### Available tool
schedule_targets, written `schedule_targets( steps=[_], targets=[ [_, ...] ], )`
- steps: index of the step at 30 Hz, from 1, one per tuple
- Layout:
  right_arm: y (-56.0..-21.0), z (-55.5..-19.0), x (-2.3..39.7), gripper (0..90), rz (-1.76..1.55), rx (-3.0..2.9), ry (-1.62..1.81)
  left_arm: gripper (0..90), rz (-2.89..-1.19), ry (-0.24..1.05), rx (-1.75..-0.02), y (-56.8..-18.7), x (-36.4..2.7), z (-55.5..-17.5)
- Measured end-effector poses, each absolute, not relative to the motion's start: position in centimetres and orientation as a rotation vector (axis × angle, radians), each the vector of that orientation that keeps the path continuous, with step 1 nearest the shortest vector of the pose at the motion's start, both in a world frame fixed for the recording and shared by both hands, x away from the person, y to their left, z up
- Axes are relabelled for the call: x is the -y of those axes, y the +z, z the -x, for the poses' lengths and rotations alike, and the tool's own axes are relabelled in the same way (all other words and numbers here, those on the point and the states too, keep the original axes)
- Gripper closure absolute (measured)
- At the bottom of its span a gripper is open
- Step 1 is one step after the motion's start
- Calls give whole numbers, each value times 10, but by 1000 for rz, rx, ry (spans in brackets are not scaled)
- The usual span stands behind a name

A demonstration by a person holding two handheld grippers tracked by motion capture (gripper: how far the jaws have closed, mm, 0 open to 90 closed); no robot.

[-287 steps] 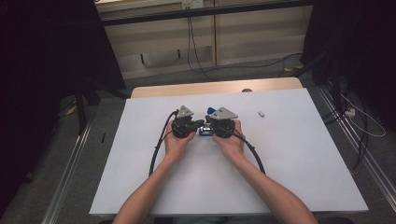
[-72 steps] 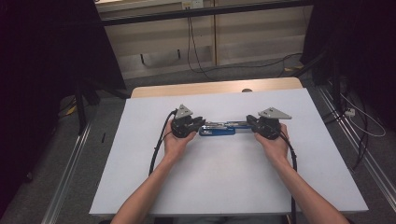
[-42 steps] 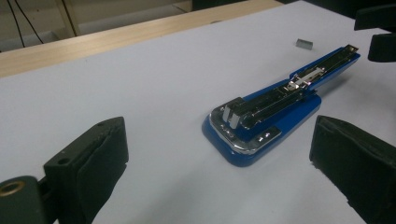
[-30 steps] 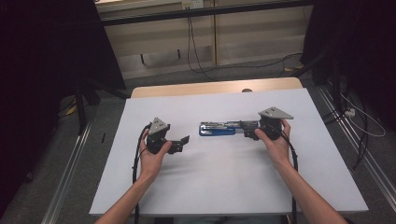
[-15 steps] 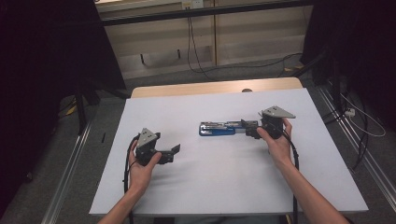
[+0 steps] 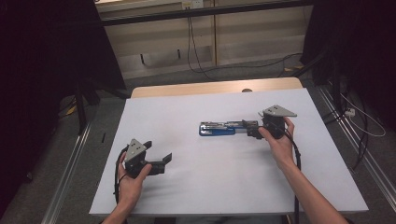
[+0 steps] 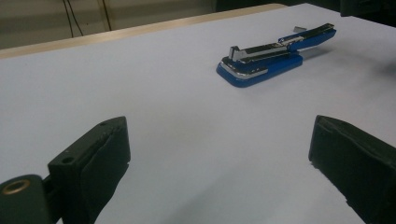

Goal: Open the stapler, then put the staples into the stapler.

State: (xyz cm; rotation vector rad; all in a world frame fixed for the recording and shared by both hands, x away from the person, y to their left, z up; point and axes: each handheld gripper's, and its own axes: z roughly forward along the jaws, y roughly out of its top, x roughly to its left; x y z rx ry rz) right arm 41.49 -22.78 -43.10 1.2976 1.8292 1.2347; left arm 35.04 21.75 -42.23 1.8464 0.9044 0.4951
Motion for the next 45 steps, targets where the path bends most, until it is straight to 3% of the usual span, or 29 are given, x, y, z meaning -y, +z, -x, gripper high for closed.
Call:
schedule_targets(
  steps=[9,29,45],
  targets=[
    [-427,-424,234,49,-1302,-1881,1242,59,-1842,498,-897,-418,-224,-333],
    [-409,-458,246,64,-1378,-2017,1129,61,-1829,480,-865,-417,-222,-332],
    [-418,-488,258,99,-1410,-2102,1038,60,-1842,464,-866,-420,-220,-335]
  ],
)
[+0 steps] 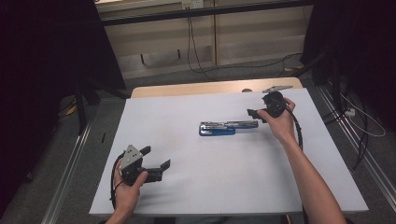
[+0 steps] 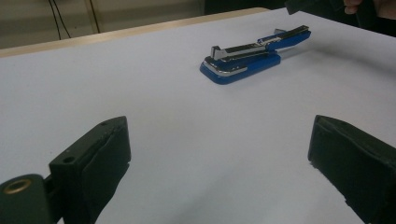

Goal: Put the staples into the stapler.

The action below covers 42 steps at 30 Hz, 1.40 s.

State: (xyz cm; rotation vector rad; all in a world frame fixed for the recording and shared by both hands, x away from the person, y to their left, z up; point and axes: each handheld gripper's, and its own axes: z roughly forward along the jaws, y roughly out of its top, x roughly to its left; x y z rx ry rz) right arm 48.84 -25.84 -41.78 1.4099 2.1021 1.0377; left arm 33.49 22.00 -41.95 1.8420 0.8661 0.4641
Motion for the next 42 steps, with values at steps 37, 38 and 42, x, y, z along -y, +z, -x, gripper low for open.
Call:
schedule_targets(
  steps=[37,38,42],
  targets=[
    [-422,-518,281,439,-1477,-2263,909,55,-1881,425,-883,-425,-214,-340],
    [-421,-519,280,443,-1467,-2268,895,55,-1880,428,-886,-425,-214,-340],
    [-420,-524,278,482,-1463,-2296,843,55,-1882,426,-885,-425,-214,-340]
  ],
)
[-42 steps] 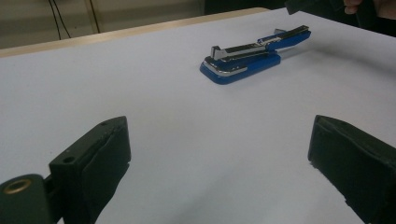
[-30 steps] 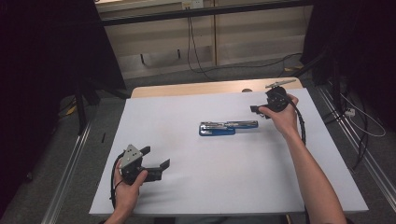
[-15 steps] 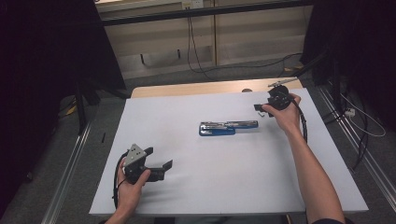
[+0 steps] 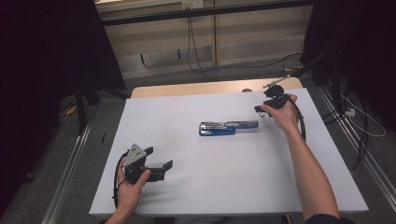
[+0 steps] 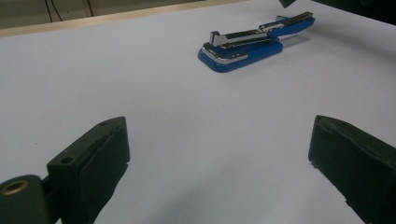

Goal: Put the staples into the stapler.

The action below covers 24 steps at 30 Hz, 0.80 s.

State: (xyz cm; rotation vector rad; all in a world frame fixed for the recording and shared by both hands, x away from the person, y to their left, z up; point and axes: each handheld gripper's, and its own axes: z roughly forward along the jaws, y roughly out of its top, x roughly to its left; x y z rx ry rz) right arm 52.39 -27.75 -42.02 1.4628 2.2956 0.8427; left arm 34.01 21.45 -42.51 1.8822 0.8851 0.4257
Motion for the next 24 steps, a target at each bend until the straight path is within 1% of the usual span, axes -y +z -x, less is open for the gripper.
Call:
schedule_targets(
  steps=[5,16,20,24],
  targets=[
    [-426,-528,277,512,-1465,-2329,788,55,-1892,413,-896,-426,-215,-341],
    [-434,-530,275,650,-1459,-2383,713,55,-1892,404,-894,-426,-215,-342],
    [-437,-530,275,685,-1463,-2398,696,49,-1892,412,-898,-426,-215,-342],
    [-439,-530,274,699,-1459,-2405,685,48,-1892,411,-903,-426,-216,-342]
  ],
)
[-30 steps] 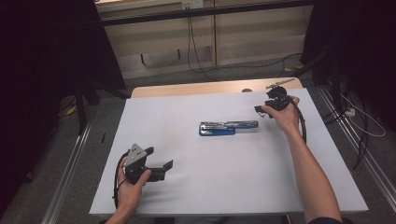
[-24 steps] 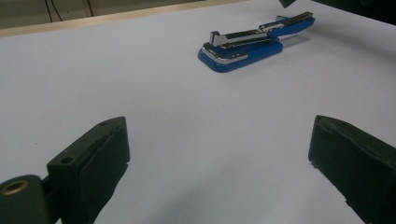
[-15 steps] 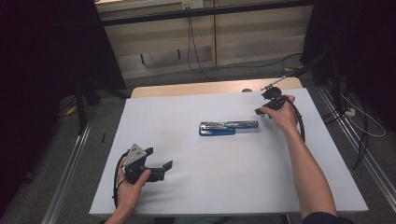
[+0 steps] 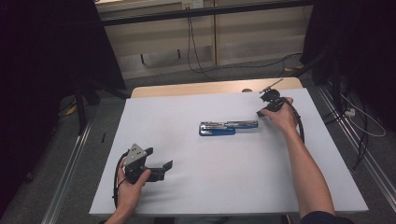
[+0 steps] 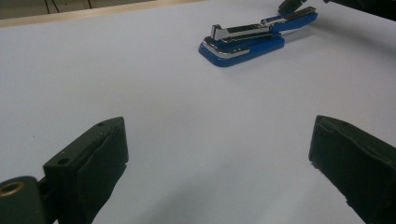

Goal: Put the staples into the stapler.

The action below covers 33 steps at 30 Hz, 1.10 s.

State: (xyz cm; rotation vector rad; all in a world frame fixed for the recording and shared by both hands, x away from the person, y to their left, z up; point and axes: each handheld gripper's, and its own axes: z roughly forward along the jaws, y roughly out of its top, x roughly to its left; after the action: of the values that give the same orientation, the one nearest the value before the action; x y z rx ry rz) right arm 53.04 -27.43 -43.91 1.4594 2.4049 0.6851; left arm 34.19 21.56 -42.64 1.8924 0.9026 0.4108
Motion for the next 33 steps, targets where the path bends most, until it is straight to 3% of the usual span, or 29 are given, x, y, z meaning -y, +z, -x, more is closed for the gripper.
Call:
schedule_targets(
  steps=[8,33],
  targets=[
    [-439,-529,274,783,-1461,-2420,699,48,-1891,409,-902,-427,-216,-342],
    [-434,-524,271,791,-1439,-2403,752,42,-1884,410,-908,-427,-217,-343]
  ],
)
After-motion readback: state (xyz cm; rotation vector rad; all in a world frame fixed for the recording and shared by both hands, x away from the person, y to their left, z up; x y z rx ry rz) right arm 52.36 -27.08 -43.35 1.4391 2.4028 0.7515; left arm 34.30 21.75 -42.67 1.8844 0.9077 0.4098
